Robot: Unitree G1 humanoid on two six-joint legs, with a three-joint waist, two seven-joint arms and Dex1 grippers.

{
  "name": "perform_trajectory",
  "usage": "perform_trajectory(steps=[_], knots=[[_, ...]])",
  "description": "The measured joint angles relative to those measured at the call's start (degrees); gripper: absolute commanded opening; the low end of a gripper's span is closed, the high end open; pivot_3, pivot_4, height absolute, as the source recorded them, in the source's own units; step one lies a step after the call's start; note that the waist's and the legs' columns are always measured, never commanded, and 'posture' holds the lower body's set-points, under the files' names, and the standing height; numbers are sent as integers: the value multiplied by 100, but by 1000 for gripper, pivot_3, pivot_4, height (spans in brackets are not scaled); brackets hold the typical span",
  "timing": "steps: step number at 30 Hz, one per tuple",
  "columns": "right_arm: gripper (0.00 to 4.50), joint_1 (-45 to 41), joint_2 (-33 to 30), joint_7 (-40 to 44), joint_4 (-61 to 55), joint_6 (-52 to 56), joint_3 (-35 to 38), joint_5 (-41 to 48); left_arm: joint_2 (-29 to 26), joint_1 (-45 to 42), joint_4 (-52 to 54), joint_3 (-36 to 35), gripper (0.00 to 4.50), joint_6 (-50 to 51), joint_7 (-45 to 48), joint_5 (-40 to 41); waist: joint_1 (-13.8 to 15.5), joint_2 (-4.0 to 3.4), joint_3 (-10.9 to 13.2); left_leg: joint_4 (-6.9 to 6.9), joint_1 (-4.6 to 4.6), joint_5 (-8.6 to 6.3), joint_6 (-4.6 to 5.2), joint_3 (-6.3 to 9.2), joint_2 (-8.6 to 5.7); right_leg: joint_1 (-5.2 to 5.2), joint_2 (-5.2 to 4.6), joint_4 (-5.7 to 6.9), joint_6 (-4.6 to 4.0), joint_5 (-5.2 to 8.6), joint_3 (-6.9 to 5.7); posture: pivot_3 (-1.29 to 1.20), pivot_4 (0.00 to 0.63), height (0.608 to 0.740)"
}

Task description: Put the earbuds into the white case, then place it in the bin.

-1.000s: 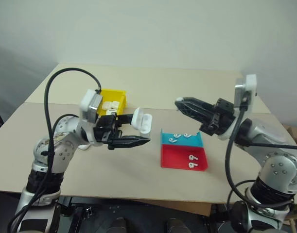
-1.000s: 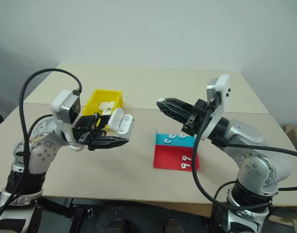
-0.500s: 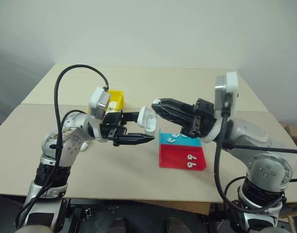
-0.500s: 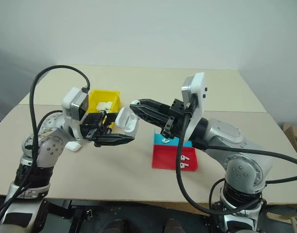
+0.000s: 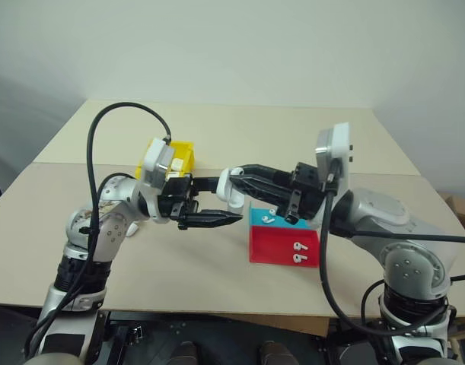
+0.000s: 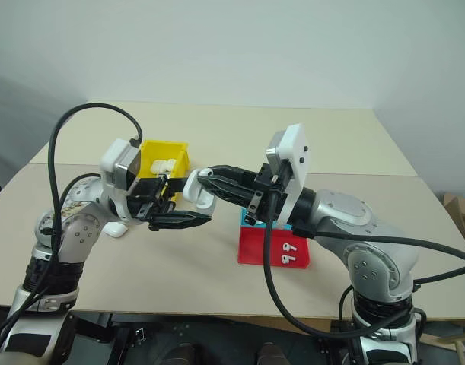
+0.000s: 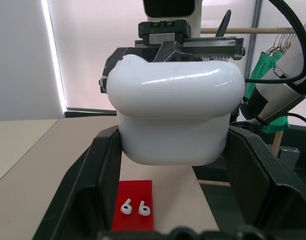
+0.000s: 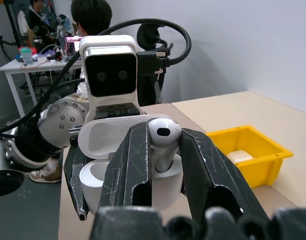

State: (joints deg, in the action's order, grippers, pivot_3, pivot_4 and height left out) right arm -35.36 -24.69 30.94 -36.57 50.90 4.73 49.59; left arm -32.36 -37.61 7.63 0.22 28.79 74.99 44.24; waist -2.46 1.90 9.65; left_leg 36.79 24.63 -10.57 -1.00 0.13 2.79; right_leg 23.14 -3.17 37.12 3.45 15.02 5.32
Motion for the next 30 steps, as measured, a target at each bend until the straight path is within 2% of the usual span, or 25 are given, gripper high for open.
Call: perform_trajectory(steps=[3,4,8,15,18,21,23,26,30], knots=[[887,3,-88,38,1,-69,-49,0,5,12,16,0,2764,-1,-2,-13,-1,0,0,0,0,0,0,0,0,0,0,0,0,0,0,0,150,740],[1413,7,-137,74,1,-99,-79,-3,7,24,17,0,2764,-1,-2,-19,-2,0,0,0,0,0,0,0,0,0,0,0,0,0,0,0,150,740],[2484,55,-402,309,13,-214,-121,-2,9,44,17,-12,2764,-17,6,-70,3,0,0,0,0,0,0,0,0,0,0,-1,0,0,0,0,150,740],[2484,14,-487,458,178,-293,-123,118,60,43,9,-22,2764,-123,-33,-143,2,0,0,0,0,0,0,0,0,0,0,-1,0,0,0,0,150,740],[2484,-220,-802,560,574,-340,-9,33,1,45,17,-112,2764,-135,-56,-141,3,0,1,0,0,0,0,-2,-2,0,-2,-2,0,0,1,0,150,740],[2484,-576,-1958,1230,1366,-847,-51,-780,-336,164,40,-378,2764,-135,-13,-134,4,-2,2,-2,0,-1,1,-5,-2,1,-2,-7,-1,1,0,0,150,740],[2484,-898,-2656,1931,2084,-1437,-589,-1660,-460,250,34,-586,2764,-134,-21,-134,1,-2,2,-4,-1,-1,2,-8,0,3,-2,-8,-2,3,1,0,150,740],[2484,-1445,-2745,2913,3177,-2481,-1683,-2867,-437,300,87,-652,2764,-134,-73,-129,-49,-2,3,-5,-5,-1,2,-17,1,5,0,-8,-2,2,10,0,150,740],[2484,-2213,-2237,3914,4838,-3852,-2689,-3983,-421,471,207,-709,2764,-133,-172,-127,-104,-4,6,-5,-3,-1,1,-15,1,8,0,-4,-2,2,10,0,150,740]])
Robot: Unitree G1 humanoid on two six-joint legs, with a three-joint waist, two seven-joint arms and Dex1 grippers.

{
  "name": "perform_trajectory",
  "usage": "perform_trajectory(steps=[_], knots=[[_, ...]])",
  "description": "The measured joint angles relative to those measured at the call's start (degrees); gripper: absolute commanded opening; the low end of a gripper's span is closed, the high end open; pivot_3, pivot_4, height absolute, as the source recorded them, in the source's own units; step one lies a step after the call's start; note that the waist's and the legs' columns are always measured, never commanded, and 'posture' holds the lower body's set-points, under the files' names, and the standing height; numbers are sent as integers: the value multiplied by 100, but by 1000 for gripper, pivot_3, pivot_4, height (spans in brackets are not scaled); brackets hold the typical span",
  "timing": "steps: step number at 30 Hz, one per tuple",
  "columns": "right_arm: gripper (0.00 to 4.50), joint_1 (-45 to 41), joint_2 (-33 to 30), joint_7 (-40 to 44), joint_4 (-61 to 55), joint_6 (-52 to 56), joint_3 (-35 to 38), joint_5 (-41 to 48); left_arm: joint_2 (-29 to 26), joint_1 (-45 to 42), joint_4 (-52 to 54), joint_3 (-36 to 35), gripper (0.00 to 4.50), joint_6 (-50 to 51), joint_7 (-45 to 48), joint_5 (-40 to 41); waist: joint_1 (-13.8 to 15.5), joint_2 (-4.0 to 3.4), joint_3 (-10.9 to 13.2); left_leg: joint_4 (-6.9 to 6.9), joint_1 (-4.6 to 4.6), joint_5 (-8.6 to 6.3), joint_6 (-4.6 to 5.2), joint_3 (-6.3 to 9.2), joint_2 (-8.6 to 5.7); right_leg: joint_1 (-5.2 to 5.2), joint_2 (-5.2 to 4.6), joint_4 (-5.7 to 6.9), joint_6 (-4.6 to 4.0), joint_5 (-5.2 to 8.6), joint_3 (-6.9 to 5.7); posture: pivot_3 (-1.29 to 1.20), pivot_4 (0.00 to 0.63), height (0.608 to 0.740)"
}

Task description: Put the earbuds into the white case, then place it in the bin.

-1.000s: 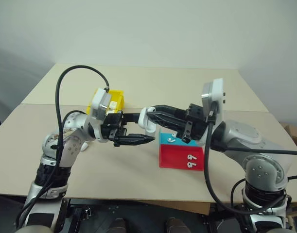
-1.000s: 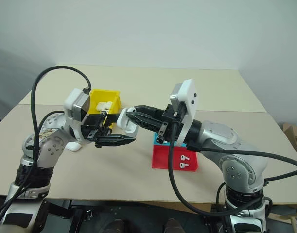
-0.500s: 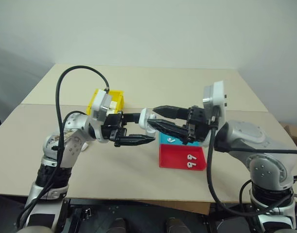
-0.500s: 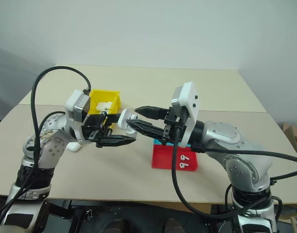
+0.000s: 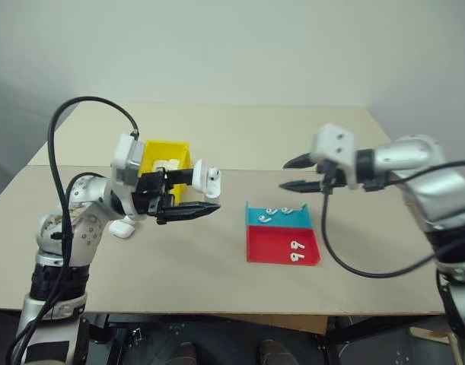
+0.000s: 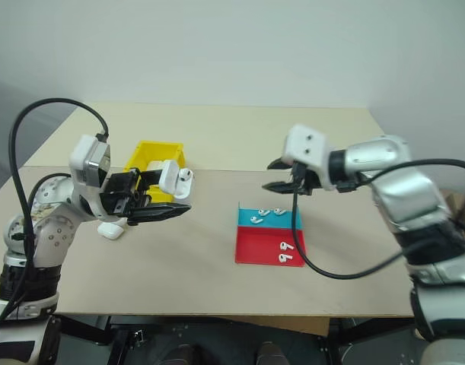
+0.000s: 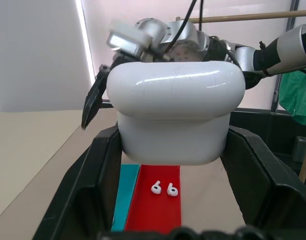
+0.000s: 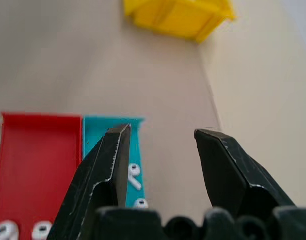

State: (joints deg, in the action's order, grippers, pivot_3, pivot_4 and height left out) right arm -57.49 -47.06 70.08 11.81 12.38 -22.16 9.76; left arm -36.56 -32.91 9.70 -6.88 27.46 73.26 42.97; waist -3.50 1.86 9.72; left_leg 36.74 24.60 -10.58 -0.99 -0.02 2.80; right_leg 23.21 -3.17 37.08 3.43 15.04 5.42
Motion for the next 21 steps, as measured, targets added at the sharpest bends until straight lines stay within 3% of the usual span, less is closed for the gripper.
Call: perform_trajectory(steps=[7,12,21], knots=[[2484,-836,896,1157,2041,-2039,-779,-1147,-19,180,220,-95,2764,14,-164,19,13,-2,5,0,5,0,-1,3,-1,2,-4,2,0,0,-5,0,150,740],[2484,-1150,1481,1084,3430,-3034,-1103,-1980,-43,244,366,-151,2764,26,-259,126,37,-5,7,1,3,2,-4,4,-2,2,-4,7,-2,-1,-5,0,150,740],[2484,-1458,2023,848,4587,-3709,-1101,-2554,-179,460,649,-306,2764,69,-457,246,23,-8,9,0,0,4,-8,6,-2,1,-4,13,-3,-2,-6,0,150,740]])
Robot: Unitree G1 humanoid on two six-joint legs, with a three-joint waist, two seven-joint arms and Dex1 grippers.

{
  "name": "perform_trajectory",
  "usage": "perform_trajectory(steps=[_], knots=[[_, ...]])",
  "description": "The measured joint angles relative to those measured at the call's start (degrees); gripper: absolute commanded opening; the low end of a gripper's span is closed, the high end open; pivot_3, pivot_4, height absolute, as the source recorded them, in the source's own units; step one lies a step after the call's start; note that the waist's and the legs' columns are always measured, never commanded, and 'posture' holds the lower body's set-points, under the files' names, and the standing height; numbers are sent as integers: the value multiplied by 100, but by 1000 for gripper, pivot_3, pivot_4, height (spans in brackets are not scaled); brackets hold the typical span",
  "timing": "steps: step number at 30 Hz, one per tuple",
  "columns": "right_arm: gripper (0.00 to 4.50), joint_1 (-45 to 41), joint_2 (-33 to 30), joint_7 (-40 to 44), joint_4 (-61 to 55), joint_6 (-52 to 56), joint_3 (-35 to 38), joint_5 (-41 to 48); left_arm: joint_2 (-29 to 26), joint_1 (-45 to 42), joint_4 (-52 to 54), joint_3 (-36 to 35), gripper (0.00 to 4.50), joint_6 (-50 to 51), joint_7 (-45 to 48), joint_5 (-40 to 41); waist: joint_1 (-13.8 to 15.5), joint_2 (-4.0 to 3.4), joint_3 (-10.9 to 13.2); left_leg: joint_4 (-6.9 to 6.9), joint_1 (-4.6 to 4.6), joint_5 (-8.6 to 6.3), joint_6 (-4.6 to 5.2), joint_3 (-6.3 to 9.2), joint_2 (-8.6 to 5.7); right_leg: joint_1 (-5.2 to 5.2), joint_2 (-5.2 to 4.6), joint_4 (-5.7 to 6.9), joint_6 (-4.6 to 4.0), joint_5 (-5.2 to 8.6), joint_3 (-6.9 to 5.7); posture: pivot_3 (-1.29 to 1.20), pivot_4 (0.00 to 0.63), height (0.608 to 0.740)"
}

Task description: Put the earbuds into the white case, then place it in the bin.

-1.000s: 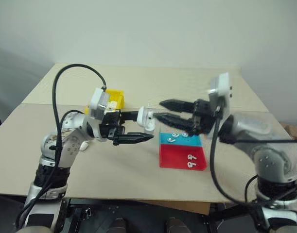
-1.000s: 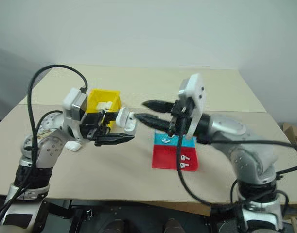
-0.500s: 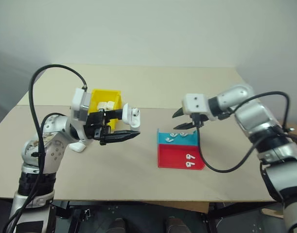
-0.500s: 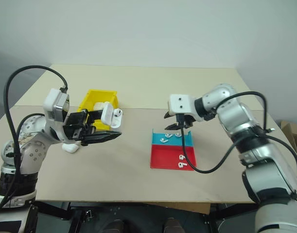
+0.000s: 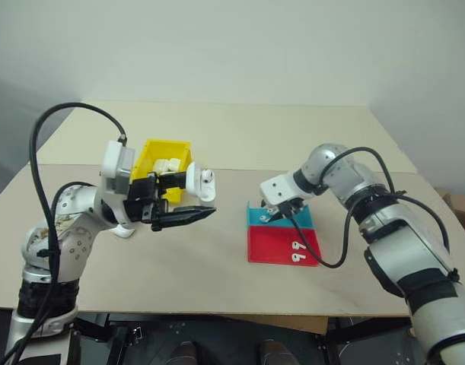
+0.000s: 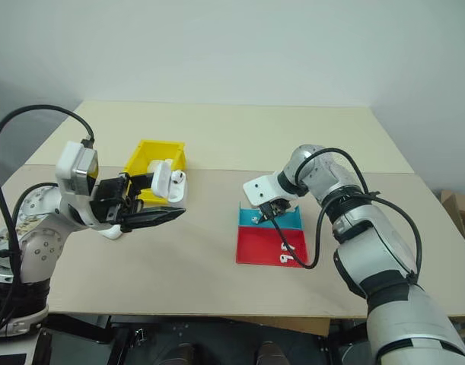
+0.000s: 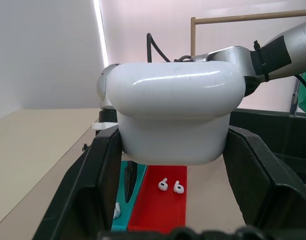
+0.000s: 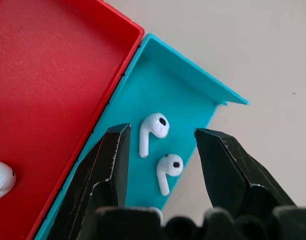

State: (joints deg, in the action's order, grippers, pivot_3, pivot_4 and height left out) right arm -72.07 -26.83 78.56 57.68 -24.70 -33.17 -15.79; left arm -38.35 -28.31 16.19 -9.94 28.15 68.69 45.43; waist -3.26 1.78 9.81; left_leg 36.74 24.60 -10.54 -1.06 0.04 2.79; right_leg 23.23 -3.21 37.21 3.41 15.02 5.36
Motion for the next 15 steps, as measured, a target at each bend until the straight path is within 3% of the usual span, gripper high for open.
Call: perform_trajectory(steps=[15], knots=[[2484,-74,298,-376,605,-290,7,-570,-49,129,192,-34,2764,30,-180,121,-45,-2,1,0,-5,0,0,2,0,-5,0,1,0,0,0,0,150,740]])
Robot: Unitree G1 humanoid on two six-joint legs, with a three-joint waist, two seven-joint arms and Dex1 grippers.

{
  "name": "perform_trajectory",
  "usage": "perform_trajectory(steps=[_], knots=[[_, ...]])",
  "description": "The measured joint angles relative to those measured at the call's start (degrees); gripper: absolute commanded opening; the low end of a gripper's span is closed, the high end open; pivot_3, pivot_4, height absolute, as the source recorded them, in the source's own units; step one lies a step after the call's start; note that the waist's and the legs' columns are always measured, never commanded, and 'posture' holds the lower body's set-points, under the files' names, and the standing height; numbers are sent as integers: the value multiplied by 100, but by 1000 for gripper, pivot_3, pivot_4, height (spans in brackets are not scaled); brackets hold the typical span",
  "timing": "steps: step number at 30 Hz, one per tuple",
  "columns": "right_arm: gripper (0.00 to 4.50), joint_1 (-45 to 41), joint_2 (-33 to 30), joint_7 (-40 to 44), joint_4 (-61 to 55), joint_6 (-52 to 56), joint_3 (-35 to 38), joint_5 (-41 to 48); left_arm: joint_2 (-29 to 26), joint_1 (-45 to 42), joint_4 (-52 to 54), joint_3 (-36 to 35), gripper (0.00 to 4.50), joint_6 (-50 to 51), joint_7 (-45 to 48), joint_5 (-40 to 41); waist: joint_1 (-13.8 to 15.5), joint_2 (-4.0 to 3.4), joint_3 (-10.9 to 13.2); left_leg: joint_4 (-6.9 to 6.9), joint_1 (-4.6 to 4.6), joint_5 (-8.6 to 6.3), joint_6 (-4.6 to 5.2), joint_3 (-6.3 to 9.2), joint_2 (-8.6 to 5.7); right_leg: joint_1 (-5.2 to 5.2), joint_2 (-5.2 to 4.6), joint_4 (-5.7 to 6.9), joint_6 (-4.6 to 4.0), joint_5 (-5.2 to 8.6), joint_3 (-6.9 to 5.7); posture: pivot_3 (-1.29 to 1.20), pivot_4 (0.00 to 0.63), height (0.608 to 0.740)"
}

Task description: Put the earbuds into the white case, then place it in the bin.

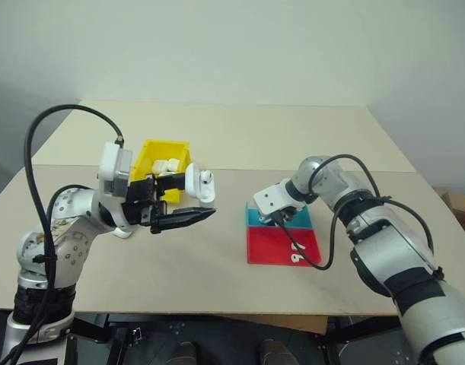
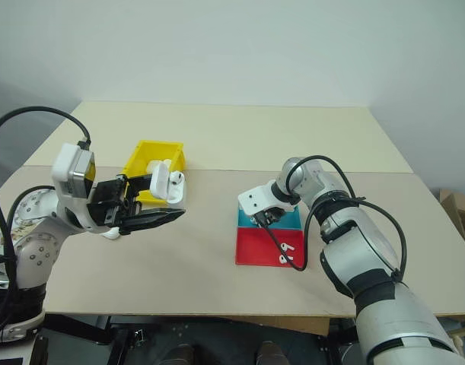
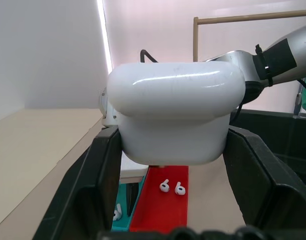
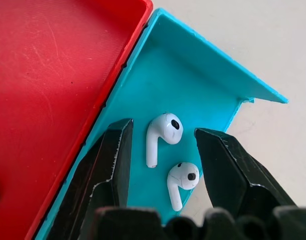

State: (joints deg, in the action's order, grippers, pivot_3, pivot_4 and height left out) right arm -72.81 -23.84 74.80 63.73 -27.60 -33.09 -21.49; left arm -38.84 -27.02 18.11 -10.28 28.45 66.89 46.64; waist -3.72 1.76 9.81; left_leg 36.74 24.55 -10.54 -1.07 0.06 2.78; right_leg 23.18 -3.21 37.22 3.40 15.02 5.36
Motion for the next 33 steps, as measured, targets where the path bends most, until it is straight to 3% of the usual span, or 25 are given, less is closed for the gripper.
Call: perform_trajectory(steps=[3,7,14,20,23,27,30,33], knots=[[1939,-19,50,-4,85,-4,21,-24,-25,13,7,-2,2764,0,-13,6,-13,0,0,0,-3,0,0,0,0,-3,0,0,0,0,0,0,150,740],[702,-27,94,0,110,-37,29,-61,-29,55,26,-4,2764,0,-49,48,-28,0,0,-1,-11,0,0,0,0,-7,1,3,0,0,1,0,150,740],[628,-28,104,11,119,9,71,-82,-93,61,89,-6,2764,0,-57,70,-26,0,0,-2,-14,0,0,0,0,-10,1,4,0,0,2,0,150,740],[628,-22,64,481,-11,628,580,325,-105,21,47,-2,2764,10,-7,81,-21,-1,1,-2,-13,0,0,0,0,-9,1,3,0,0,2,0,150,740],[628,30,-174,1095,-682,1946,1139,973,-105,-167,-141,15,2764,15,96,86,0,-6,4,-2,-12,0,0,1,0,-9,0,6,0,0,1,0,150,740],[628,487,-762,1424,-2651,4273,1756,2121,5,-342,-365,60,2764,5,190,73,99,-6,5,-2,-7,-1,1,3,0,-9,0,1,1,1,-3,0,150,740],[628,1161,-981,1303,-4298,5915,2455,3016,121,-453,-568,141,2764,-63,248,38,144,-6,5,0,-1,-1,1,3,0,-4,1,2,1,1,-4,0,150,740],[628,1726,-705,361,-5658,7120,3611,4032,285,-669,-825,283,2764,-157,305,-84,148,-6,4,2,-1,0,1,3,-2,-4,0,3,1,0,-2,0,150,740]])
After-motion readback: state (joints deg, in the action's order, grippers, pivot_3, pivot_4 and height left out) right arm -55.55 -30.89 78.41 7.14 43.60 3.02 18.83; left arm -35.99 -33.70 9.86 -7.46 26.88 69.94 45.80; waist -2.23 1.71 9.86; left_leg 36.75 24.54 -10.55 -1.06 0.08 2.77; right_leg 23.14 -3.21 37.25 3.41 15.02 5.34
